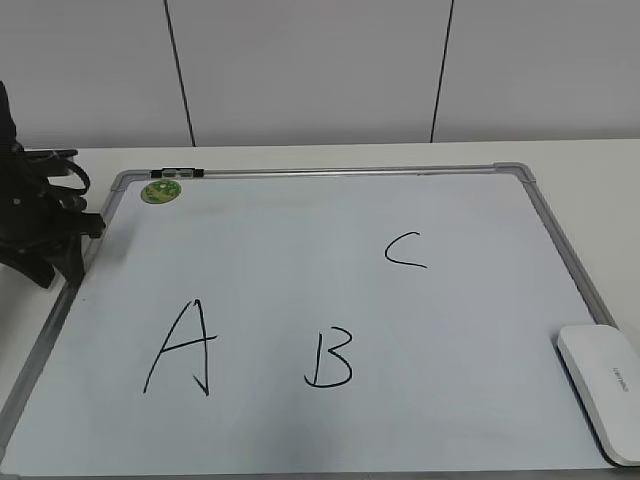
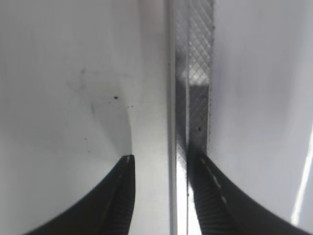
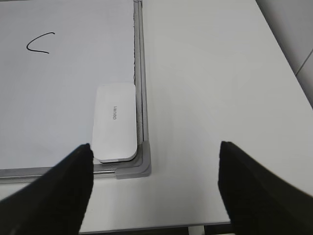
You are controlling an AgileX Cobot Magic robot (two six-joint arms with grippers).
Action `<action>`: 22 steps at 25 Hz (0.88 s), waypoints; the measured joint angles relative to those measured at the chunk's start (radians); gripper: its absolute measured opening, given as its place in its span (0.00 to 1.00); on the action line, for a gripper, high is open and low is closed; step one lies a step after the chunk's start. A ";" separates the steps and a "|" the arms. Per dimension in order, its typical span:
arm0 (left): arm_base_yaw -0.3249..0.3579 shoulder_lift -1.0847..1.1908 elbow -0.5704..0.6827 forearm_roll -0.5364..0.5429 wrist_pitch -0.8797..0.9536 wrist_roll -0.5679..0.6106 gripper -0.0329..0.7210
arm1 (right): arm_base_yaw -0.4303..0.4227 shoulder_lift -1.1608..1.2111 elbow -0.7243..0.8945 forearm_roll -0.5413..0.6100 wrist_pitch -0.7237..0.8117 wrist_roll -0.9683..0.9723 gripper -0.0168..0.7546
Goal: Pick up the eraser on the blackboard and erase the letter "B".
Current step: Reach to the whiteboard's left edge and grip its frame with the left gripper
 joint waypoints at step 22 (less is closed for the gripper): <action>0.000 0.001 -0.002 -0.022 -0.002 0.008 0.08 | 0.000 0.000 0.000 0.000 0.000 0.000 0.79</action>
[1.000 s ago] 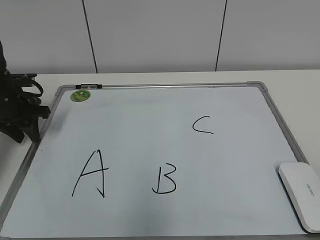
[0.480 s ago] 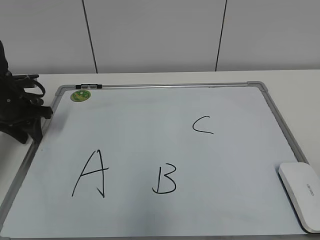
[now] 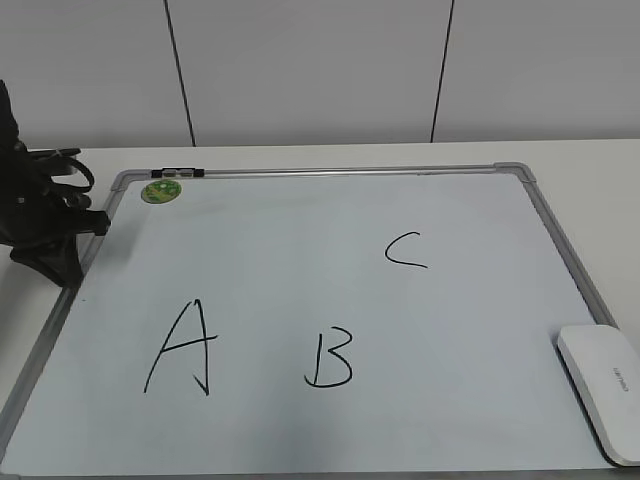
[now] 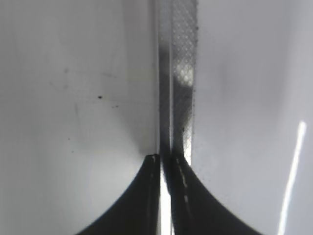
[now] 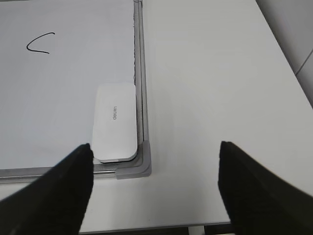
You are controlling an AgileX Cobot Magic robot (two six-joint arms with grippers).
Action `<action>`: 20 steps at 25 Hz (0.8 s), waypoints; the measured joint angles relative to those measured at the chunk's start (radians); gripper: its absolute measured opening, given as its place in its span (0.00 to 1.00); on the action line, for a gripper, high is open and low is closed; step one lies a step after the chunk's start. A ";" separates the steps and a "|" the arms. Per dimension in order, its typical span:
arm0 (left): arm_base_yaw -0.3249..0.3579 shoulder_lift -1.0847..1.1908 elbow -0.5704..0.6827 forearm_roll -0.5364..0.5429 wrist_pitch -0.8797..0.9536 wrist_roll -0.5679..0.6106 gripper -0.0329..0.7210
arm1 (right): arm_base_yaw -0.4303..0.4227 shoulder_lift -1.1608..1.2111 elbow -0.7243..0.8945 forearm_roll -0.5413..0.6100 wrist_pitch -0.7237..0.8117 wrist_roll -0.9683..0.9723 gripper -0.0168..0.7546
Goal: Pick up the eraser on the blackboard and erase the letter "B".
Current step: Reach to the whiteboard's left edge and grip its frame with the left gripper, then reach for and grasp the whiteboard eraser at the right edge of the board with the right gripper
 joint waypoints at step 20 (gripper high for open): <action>0.000 0.000 -0.001 0.018 0.004 -0.006 0.08 | 0.000 0.590 -0.101 0.096 0.038 0.000 0.79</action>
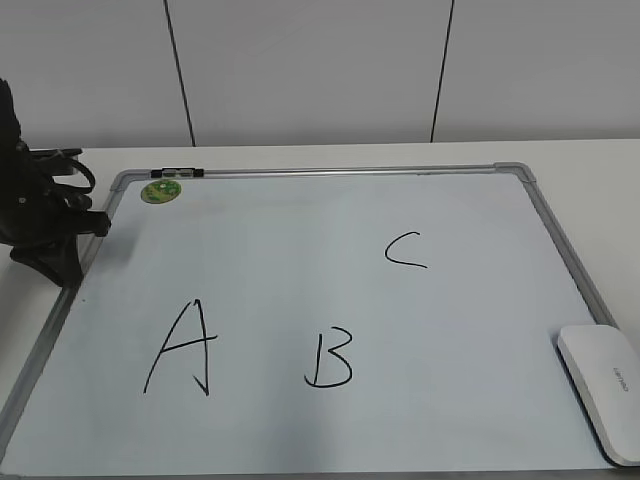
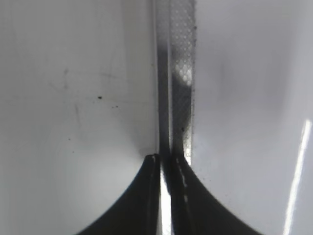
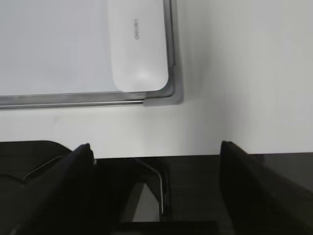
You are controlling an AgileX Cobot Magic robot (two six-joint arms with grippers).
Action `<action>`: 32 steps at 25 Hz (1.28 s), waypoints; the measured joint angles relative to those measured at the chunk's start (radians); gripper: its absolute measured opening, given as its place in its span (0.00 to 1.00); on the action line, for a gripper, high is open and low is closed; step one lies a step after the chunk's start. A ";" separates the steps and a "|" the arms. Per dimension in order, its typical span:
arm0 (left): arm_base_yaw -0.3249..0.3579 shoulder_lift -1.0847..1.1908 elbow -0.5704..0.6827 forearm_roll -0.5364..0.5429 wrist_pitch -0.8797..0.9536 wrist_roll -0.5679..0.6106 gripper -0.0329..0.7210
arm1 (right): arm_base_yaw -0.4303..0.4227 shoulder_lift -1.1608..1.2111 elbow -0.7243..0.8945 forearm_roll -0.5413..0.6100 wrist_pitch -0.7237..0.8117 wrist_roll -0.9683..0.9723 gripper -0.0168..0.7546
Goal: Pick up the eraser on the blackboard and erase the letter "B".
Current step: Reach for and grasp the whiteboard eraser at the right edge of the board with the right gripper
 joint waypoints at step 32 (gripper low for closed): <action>0.000 0.000 0.000 0.000 0.000 -0.002 0.08 | 0.020 0.913 -0.193 0.130 -0.307 -0.145 0.90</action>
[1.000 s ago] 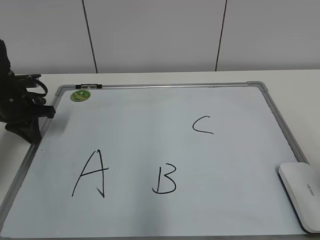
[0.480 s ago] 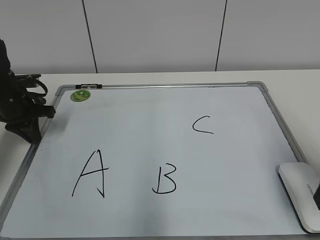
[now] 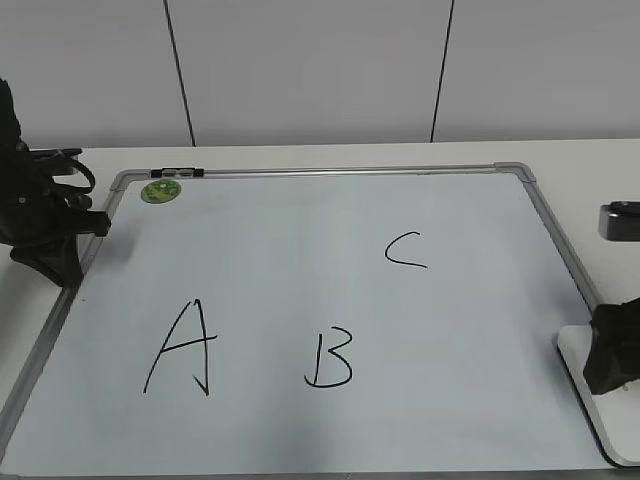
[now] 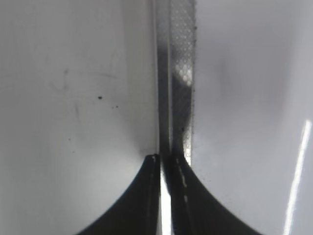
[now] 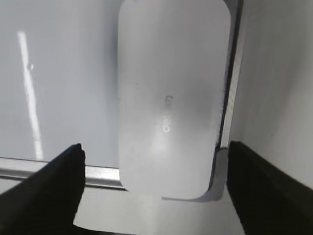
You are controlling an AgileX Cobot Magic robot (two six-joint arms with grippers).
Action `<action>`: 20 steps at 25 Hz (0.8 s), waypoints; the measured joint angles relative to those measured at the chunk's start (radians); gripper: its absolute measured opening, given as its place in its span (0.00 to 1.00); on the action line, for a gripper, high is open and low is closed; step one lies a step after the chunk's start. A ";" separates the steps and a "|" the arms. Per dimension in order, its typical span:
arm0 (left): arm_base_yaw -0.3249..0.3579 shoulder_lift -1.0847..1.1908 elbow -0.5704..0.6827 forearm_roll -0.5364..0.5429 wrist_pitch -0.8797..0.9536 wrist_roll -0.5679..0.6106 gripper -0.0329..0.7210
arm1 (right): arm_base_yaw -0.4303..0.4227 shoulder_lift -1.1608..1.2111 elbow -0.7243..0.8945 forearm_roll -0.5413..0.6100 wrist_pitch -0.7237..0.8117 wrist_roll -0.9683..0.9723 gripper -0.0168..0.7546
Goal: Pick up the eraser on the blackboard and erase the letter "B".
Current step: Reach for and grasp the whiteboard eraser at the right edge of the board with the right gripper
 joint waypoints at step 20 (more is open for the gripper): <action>0.000 0.000 0.000 0.000 0.000 0.000 0.08 | 0.000 0.163 -0.006 -0.009 -0.151 0.002 0.74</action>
